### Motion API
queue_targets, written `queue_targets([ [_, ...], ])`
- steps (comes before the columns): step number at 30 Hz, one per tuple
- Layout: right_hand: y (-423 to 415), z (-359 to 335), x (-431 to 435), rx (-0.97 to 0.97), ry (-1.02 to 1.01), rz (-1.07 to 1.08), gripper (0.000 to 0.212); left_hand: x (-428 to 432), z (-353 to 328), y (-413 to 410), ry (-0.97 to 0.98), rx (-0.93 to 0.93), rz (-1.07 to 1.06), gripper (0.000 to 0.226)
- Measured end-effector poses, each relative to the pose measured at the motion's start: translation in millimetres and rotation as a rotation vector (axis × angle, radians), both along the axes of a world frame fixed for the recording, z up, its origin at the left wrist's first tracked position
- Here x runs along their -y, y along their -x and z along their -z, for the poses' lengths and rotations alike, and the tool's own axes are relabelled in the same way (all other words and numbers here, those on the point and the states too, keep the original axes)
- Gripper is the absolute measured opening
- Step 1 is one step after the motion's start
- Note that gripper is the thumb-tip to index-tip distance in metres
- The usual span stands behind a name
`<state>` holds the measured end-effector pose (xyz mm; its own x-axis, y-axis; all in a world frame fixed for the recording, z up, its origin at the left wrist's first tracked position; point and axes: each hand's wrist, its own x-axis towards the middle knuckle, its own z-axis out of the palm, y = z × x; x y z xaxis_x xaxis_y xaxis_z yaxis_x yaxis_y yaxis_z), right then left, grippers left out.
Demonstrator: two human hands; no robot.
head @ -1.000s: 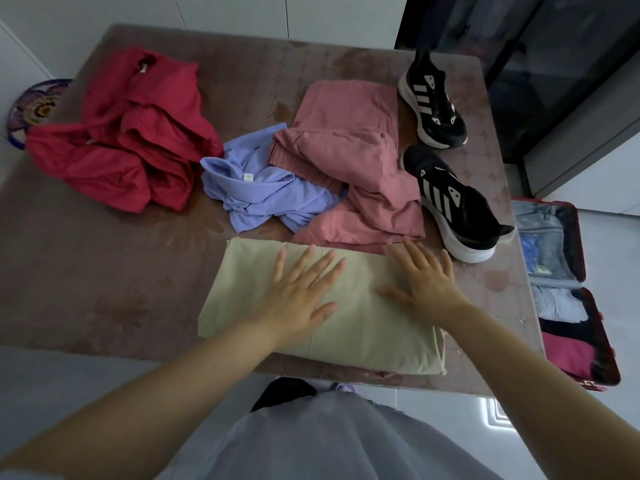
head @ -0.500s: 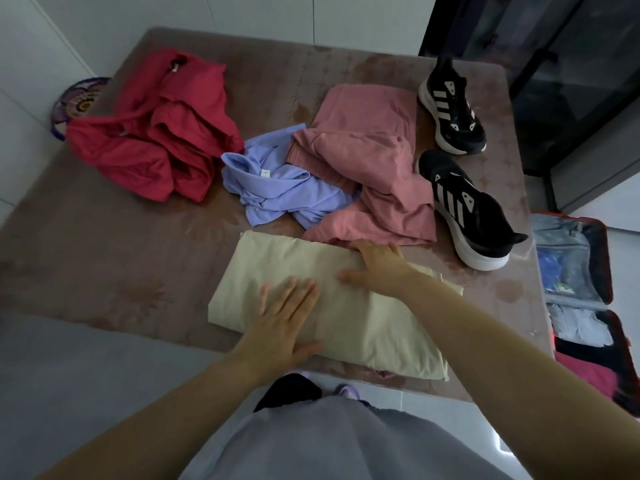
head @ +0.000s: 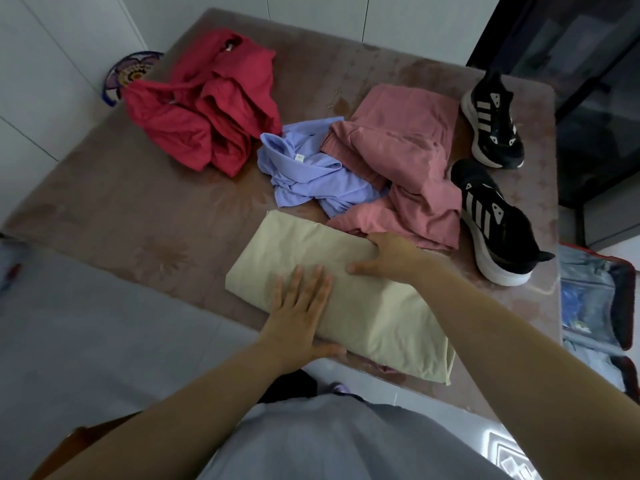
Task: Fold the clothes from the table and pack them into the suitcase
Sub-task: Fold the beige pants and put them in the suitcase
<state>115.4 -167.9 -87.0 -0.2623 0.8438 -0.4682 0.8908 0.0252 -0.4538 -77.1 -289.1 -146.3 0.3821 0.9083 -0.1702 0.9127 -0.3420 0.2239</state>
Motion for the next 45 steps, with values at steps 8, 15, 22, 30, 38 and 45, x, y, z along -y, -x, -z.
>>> queue_targets([
  [8, -8.9, -32.9, 3.8, -0.222, 0.166, -0.002, 0.019, 14.5, -0.6, 19.2, -0.039, 0.174, -0.363, 0.102],
  [15, -47.0, -41.5, 32.2, -0.599, 0.096, 0.429, 0.017, -0.4, -39.8, -4.3, 0.314, 0.772, -0.929, 0.068],
  [22, -59.2, -42.8, 66.2, -0.955, 0.15, 0.67, 0.038, -17.0, -54.6, -43.3, 0.816, 1.272, -0.883, 0.102],
  [30, -64.5, -53.2, 85.1, -1.169, 0.068, 0.669, 0.038, -30.9, -85.5, -40.3, 1.016, 1.521, -0.635, 0.097],
  [38, -50.7, -71.9, 86.9, -0.685, -0.346, 0.661, 0.041, -54.7, -124.8, -19.0, 0.347, 0.947, -0.38, 0.1],
  [45, -45.9, -100.7, 100.7, -0.62, -0.489, 0.415, 0.027, -70.6, -157.3, 9.3, 0.103, 0.528, -0.228, 0.038],
])
